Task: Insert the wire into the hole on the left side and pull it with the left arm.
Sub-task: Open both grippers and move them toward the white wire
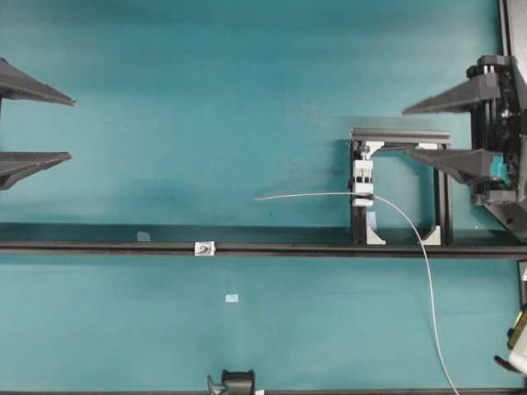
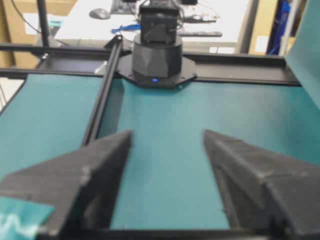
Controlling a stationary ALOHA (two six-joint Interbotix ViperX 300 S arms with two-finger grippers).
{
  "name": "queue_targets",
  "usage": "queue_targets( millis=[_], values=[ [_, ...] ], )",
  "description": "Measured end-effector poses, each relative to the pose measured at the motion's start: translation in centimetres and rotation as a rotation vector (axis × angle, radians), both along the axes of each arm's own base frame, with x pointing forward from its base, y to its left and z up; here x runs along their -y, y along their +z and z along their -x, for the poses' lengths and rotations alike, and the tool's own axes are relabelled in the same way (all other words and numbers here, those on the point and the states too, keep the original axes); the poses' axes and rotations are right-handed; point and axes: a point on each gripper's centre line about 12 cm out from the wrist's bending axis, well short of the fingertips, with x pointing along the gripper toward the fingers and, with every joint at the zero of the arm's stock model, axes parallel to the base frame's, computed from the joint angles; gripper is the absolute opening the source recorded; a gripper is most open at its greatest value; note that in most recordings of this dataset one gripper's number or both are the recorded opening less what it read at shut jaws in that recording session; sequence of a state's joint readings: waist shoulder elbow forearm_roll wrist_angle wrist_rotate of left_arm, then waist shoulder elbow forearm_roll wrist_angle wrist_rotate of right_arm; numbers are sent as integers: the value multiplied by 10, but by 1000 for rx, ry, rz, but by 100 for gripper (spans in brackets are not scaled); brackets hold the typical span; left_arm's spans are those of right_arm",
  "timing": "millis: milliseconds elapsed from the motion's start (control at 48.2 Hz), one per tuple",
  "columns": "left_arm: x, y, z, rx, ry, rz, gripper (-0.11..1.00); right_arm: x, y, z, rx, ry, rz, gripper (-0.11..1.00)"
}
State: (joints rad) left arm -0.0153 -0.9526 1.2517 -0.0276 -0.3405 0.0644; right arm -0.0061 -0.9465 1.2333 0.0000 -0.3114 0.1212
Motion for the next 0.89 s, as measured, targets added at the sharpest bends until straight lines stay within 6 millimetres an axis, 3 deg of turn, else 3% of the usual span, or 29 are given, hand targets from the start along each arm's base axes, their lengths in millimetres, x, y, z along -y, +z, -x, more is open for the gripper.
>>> queue_targets(
  millis=[561,893],
  values=[
    [0,-14,-5,-57,2,3,65,3,-24,-18,-121,-14,-52,74],
    [0,-37,-17,-169,2,5,65,3,-35,-33,-193,-18,-56,74]
  ],
)
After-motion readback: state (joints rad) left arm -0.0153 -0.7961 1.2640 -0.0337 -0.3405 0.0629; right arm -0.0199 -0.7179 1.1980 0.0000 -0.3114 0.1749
